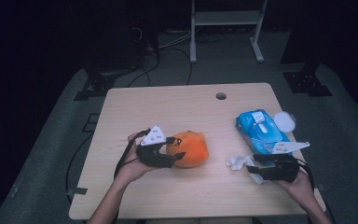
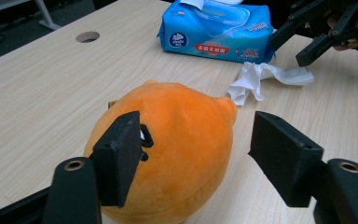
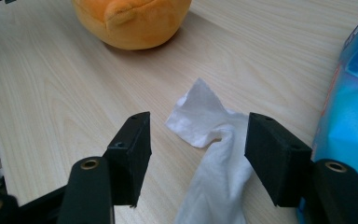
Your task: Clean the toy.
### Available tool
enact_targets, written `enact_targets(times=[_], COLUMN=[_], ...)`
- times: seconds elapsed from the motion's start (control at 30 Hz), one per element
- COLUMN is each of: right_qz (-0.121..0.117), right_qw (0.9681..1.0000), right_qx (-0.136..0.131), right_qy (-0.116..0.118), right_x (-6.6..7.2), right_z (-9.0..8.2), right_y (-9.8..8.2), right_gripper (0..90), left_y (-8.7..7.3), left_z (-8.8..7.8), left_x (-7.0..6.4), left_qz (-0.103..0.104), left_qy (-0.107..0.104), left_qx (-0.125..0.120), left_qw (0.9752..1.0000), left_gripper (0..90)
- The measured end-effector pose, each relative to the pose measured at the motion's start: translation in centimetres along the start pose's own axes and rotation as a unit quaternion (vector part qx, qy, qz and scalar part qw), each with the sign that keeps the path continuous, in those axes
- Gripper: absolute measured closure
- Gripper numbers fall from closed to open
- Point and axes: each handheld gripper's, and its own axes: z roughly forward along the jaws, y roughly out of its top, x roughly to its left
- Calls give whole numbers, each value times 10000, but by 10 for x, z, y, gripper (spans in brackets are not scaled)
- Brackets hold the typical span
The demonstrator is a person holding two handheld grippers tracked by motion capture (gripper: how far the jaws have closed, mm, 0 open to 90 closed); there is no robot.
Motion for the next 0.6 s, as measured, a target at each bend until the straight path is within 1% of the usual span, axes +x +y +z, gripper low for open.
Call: enact_targets(times=[0.1,0.13,0.27,0.5,0.6], right_qz=[20,20,47,31,43], right_qw=[10000,10000,10000,10000,10000], right_qx=[7,9,7,-6,0], right_qy=[9,14,14,15,26], right_x=[0,0,-1,-1,0], right_z=[0,0,0,0,0], right_y=[0,0,0,0,0], right_gripper=[384,383,376,370,368], left_y=[-3,-5,-11,-20,-24], left_z=[-4,-5,-9,-18,-21], left_x=[0,0,1,1,1], left_qz=[-82,-86,-79,-123,-133], left_qy=[-3,-2,35,99,135], left_qx=[-64,-40,1,-10,27], left_qw=[9999,10000,10000,9999,9998], left_gripper=[309,297,294,281,275])
